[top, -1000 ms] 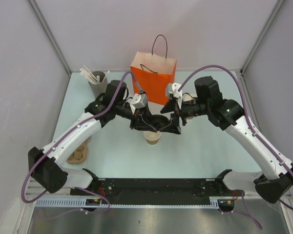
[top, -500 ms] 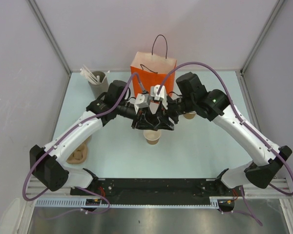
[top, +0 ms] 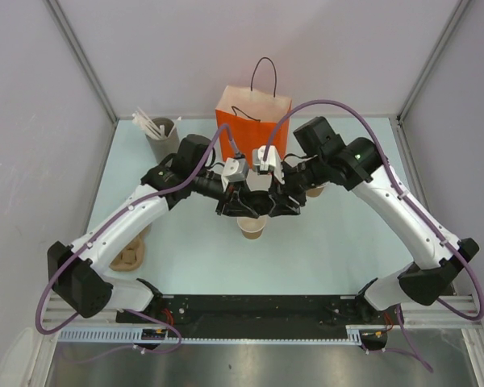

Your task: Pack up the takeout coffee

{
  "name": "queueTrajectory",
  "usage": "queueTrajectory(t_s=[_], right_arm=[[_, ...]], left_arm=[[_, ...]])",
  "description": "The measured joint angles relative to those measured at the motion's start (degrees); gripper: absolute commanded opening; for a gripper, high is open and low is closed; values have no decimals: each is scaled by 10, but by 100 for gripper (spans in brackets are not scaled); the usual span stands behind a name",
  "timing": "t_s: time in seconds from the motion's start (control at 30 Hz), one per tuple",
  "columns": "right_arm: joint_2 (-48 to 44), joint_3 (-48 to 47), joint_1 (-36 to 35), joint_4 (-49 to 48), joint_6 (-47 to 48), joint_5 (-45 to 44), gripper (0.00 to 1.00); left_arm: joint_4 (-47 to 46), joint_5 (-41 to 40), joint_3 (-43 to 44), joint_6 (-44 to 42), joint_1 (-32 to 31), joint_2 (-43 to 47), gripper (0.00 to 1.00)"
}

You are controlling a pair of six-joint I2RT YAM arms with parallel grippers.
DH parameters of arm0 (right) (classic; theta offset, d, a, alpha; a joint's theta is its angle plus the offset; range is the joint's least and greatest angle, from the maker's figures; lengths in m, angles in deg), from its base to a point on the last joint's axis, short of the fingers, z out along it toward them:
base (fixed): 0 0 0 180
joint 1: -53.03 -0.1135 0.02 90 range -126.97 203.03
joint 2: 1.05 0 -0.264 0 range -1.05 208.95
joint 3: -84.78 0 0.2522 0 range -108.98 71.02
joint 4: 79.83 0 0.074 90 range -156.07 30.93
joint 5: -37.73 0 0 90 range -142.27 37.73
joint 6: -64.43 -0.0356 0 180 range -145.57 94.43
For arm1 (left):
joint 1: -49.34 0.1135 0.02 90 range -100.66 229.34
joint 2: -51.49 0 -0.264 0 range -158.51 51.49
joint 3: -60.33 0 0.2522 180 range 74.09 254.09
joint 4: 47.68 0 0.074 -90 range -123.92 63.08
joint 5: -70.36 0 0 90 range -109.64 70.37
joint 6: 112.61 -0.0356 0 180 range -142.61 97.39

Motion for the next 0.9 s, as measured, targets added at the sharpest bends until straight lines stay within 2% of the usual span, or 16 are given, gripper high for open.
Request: queueTrajectory(t_s=[0.13,0.23,0.27,0.37,0.47,0.53,0.63,0.67,0.7,0.83,0.9], right_arm=[[21,0,-7,9,5,1,47],[30,-5,-8,10,11,5,34],[31,-8,-7,12,11,4,27],[36,-18,-7,15,15,2,16],[37,-20,-9,17,16,2,11],[37,-20,-8,18,16,3,10],[36,-20,-8,18,16,5,10],[35,-19,-7,17,16,7,9],[34,-16,-5,14,15,8,9],[6,26,8,-12,6,23,7],[-16,52,23,-34,-5,33,7]], left_arm=[[0,-1,0,0,0,0,27],[6,-3,0,-3,1,1,27],[7,-2,0,-3,0,2,28],[8,-1,0,-4,-1,5,33],[8,-2,0,-4,-2,7,35],[8,-2,0,-4,-2,7,50],[2,-3,-1,-4,-2,8,59],[-1,-3,-2,-3,-2,9,69],[-7,-4,-5,-3,-2,11,74],[-36,-11,-24,6,-3,34,82],[-52,-18,-33,13,-3,49,83]])
